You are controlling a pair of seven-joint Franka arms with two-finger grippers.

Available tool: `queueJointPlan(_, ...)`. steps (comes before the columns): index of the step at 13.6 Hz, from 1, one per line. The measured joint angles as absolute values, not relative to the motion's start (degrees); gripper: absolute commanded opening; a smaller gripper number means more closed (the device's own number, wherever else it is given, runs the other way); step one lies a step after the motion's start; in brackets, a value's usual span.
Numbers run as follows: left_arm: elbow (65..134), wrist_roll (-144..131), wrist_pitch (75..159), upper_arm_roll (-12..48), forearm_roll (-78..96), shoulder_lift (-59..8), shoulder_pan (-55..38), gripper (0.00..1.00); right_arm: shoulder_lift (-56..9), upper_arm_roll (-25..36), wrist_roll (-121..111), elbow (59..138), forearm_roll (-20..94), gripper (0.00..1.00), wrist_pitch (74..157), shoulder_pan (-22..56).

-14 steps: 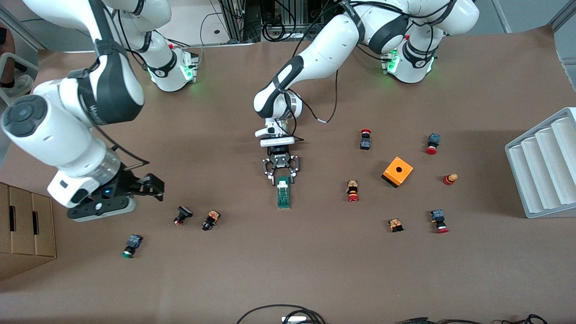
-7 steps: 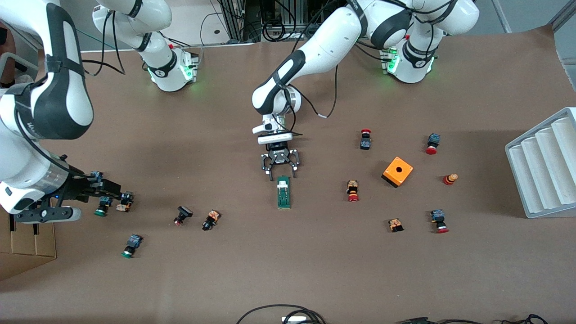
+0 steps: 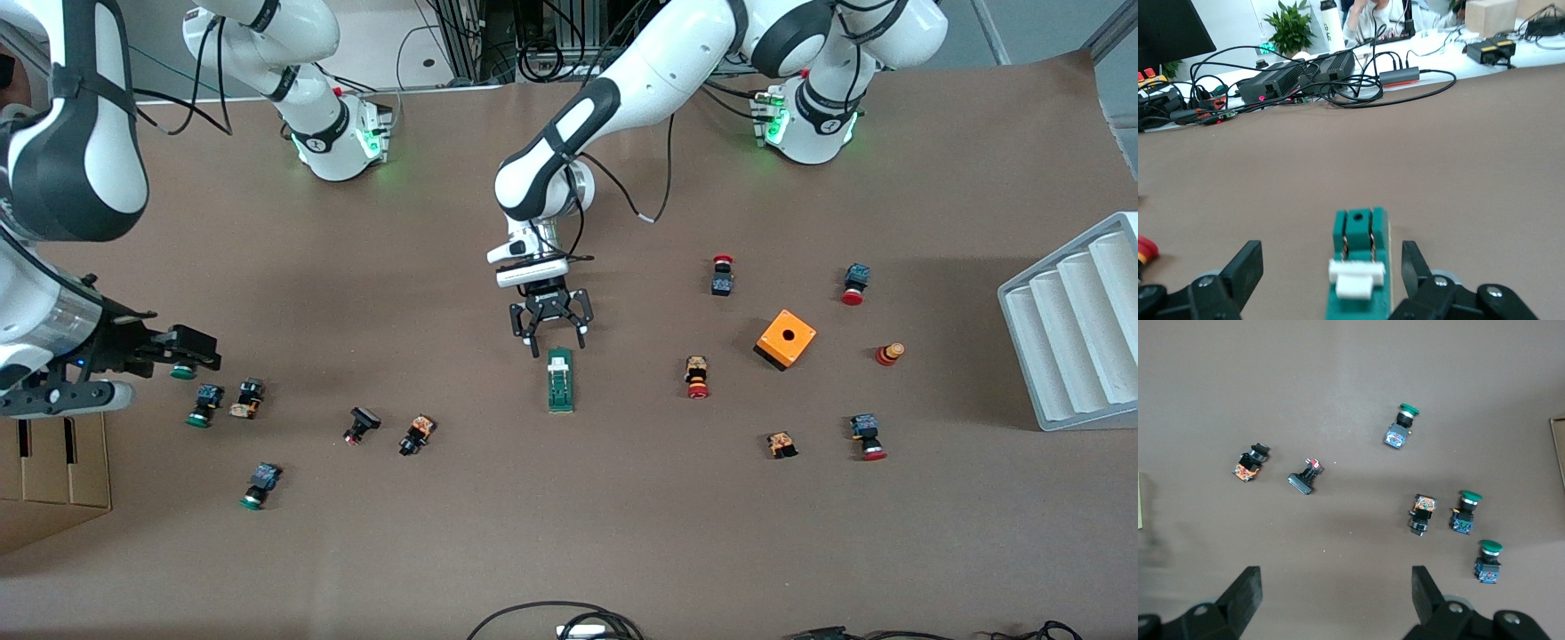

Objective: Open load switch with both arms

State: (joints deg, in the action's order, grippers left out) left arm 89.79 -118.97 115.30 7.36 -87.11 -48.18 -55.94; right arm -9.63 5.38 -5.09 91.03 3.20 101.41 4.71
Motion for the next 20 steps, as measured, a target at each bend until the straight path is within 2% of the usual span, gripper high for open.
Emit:
queueJointPlan(11,89.6,-72.1,121.8,7.2,-60.1,-34.9,-47.5,0.92,-6.8,6.3,-7.5,89.9,-2.9,1.0,96.5,4.2)
queueJointPlan(20,84.2,-33.6,122.1,6.9,-29.5,-28.6,-35.9,0.99,-7.2,7.4,-3.1,89.9,-0.8,1.0,94.7,3.9)
